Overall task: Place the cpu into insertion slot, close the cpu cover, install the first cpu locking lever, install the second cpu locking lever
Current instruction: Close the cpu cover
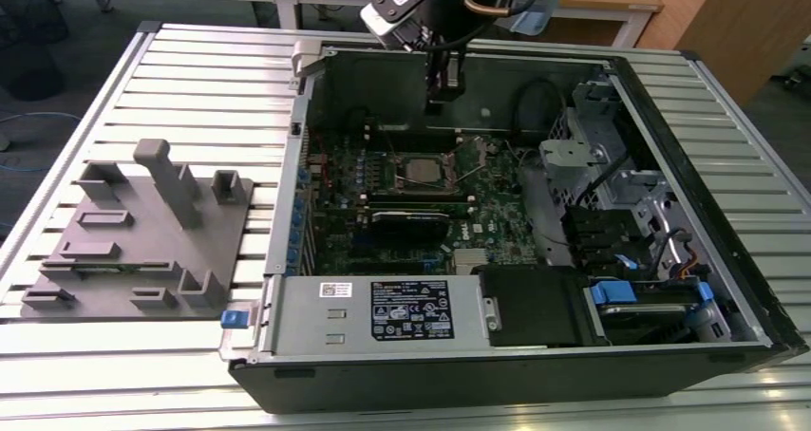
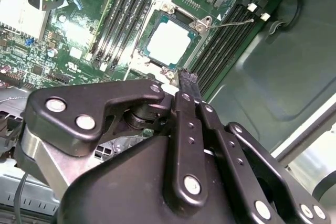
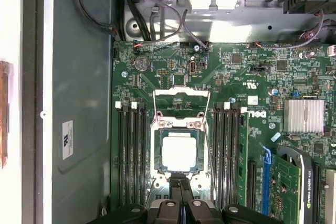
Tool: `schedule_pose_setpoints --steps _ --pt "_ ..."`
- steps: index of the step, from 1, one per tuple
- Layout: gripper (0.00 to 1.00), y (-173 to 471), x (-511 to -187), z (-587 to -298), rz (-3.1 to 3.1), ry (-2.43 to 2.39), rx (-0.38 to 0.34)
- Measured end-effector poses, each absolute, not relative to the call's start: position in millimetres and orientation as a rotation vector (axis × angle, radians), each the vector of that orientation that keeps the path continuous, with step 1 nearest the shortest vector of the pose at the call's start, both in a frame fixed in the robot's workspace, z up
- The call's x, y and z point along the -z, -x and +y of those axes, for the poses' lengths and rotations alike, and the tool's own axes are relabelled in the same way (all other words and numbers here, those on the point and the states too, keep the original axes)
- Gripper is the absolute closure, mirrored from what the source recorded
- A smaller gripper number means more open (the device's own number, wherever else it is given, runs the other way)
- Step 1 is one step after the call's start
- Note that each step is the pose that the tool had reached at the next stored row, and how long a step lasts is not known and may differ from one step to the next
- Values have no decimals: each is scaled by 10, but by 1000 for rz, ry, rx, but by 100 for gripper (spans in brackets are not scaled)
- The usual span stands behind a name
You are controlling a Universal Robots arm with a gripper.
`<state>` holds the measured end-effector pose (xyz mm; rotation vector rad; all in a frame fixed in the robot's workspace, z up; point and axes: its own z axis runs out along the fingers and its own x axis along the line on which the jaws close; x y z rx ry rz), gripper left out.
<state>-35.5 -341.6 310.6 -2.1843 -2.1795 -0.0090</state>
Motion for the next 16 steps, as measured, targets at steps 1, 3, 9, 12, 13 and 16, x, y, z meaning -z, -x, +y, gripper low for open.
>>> schedule_pose_setpoints --steps 1,3,9,12,13,16 --pt "89 354 -3114 -3415 -2179 2184 9" --pt "89 353 -3132 -3416 -2179 2184 8" --pt "89 348 -3184 -3416 -2178 2183 6" --pt "89 345 -3211 -3416 -2178 2183 5" --pt "89 344 -3220 -3416 -2177 2182 5" --pt "89 341 -3246 -3416 -2177 2182 4"
